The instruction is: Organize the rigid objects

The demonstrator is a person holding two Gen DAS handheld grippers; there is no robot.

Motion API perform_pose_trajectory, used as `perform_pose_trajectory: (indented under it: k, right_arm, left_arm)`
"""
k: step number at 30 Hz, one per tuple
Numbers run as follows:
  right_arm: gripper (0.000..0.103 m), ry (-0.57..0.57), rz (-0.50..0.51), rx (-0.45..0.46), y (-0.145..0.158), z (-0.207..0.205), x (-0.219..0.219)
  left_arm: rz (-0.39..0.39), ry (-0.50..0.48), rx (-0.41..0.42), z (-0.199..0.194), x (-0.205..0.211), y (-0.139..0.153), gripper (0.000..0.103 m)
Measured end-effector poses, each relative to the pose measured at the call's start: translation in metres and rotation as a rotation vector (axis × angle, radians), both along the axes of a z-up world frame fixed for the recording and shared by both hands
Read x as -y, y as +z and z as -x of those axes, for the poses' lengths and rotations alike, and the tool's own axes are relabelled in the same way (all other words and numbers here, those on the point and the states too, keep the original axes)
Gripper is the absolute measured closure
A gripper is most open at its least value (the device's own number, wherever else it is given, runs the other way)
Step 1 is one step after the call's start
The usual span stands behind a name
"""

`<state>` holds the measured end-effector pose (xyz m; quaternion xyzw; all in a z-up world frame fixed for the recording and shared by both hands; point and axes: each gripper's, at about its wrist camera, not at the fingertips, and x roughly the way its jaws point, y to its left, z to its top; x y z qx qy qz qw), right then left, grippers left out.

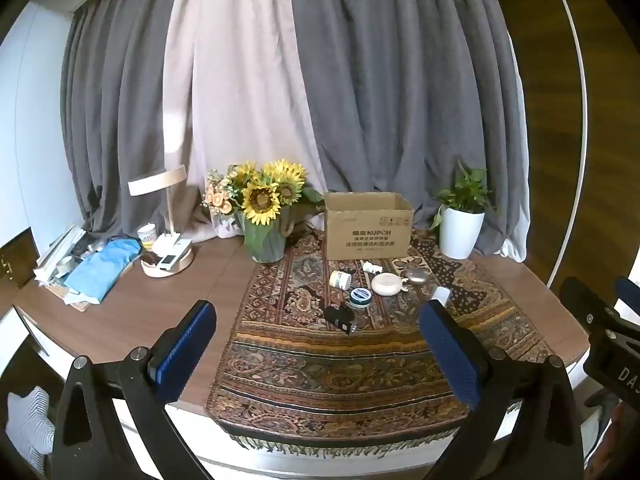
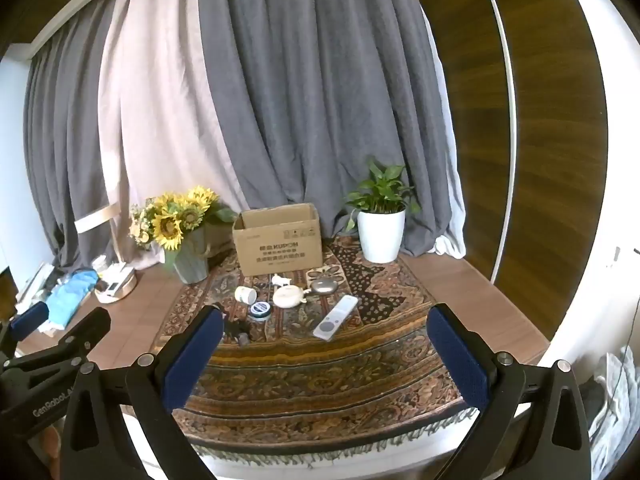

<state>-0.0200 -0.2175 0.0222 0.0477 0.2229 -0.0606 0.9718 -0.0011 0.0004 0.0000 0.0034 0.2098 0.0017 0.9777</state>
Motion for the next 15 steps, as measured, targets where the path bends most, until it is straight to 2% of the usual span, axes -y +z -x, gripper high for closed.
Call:
perform_pose_trajectory:
  k: [15]
  right_arm:
    - [0.000,0.005,-0.014,-0.002,-0.0031,-0.0001,0.0042]
  left_arm:
    - [-0.008,-0.009,-0.027,-0.0077,0.0050,-0.0015,0.000]
